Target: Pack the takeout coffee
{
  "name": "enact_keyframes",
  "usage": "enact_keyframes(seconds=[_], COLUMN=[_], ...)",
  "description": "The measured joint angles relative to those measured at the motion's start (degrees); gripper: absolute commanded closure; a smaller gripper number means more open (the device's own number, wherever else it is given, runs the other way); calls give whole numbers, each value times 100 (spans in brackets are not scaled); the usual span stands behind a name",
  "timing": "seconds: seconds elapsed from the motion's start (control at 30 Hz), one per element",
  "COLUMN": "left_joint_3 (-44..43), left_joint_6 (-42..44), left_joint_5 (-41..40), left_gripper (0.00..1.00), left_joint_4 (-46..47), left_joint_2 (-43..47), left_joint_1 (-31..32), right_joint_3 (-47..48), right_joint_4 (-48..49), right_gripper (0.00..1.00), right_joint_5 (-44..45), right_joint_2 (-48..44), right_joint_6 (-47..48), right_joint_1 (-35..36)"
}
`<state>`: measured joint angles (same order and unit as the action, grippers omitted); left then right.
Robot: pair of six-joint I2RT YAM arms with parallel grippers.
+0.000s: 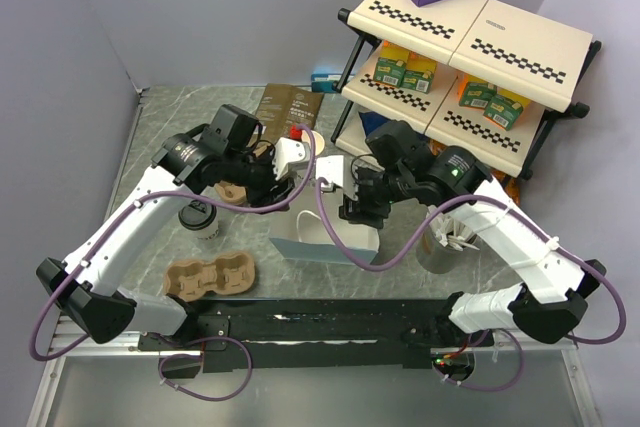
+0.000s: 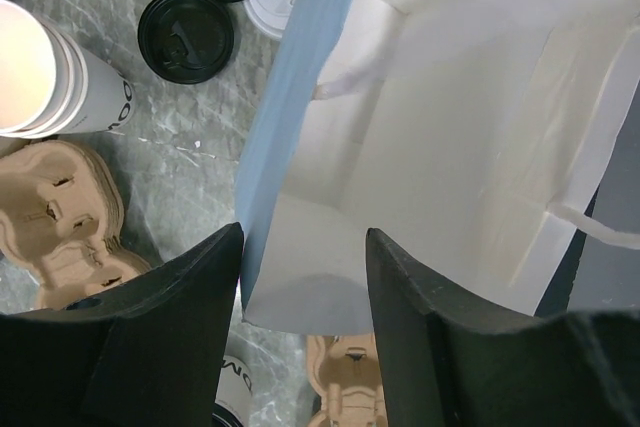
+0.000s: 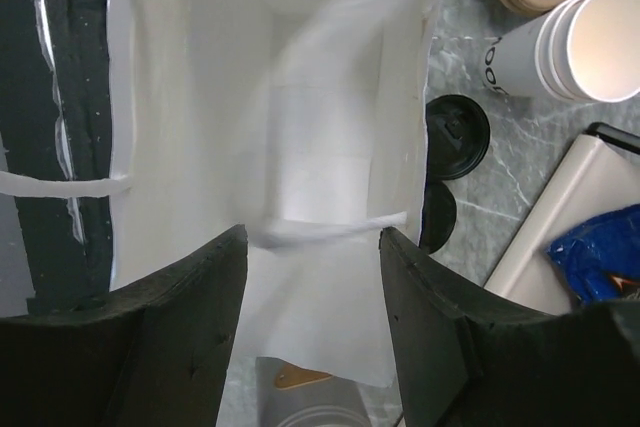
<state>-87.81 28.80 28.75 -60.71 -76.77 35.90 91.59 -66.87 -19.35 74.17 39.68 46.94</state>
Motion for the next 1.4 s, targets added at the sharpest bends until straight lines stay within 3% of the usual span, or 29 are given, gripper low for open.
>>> enact_keyframes(seconds=[0.4, 0.77, 1.23, 1.4], left_joint_3=[0, 0, 0, 0], left_joint_6=[2, 2, 2, 0], left_joint_5=[98, 142, 140, 138], left_gripper=[41, 41, 41, 37], left_joint_4=[-4, -35, -42, -42], left_joint_2=[0, 0, 0, 0], left_joint_1=[-50, -83, -133, -142], right_joint_3=[256, -103, -190, -190], right_joint_4=[-70, 133, 79, -57], right_gripper=[31, 35, 60, 78], right_joint_5=[-166, 74, -111, -310], right_joint_2=[-271, -81, 164, 254], right_joint_6=[291, 470, 426, 433], right_joint_1=[-109, -125, -669, -772])
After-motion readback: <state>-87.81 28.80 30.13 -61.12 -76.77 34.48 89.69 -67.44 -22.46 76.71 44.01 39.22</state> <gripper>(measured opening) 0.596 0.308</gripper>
